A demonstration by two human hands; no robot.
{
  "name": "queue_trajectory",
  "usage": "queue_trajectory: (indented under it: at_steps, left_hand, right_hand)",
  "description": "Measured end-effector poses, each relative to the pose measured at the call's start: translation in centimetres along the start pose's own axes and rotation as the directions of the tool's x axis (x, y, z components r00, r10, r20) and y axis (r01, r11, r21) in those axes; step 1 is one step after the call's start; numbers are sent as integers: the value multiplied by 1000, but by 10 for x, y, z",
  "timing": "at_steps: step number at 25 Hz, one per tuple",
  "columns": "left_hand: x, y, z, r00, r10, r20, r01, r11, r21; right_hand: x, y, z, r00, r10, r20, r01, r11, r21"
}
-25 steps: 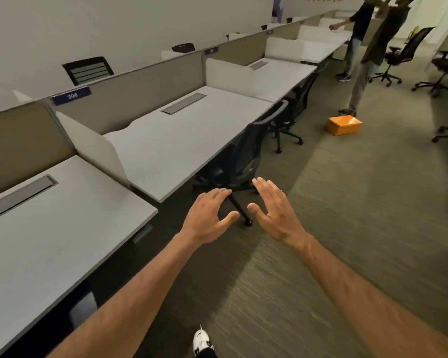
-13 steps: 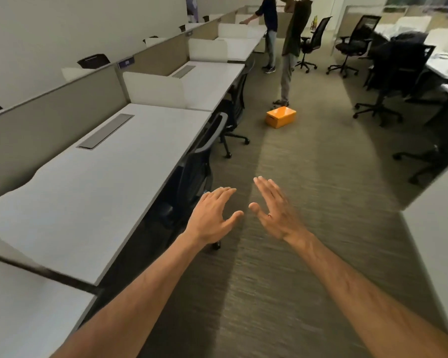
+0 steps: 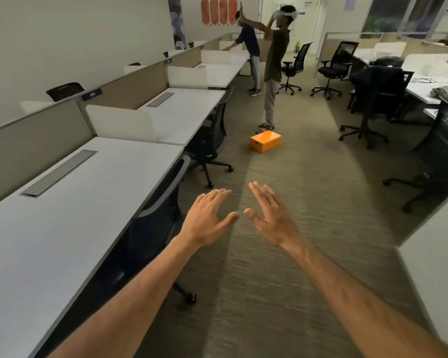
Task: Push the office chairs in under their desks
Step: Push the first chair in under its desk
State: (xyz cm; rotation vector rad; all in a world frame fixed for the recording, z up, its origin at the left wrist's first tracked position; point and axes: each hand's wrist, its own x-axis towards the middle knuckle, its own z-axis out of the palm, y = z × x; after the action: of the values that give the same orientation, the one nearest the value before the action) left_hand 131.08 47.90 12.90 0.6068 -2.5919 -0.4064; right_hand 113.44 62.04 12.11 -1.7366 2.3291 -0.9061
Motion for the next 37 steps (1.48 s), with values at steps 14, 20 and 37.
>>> queue_trajectory:
  at_steps: [14,20,37]
  left_hand:
    - [258,-64,123,988,38,151,-24,995,-92]
    - [404,-133,156,978,79,192,-59,992,-108]
    - [805,-266,272,995,-79,68,84,994,-67]
  right_hand:
    - [208,197,-1,994,105,23,-105,994,-29]
    - [339,268,2,989,146,14,-145,989,-39]
    - [739,518,-13,987,33,156,-39,999,35]
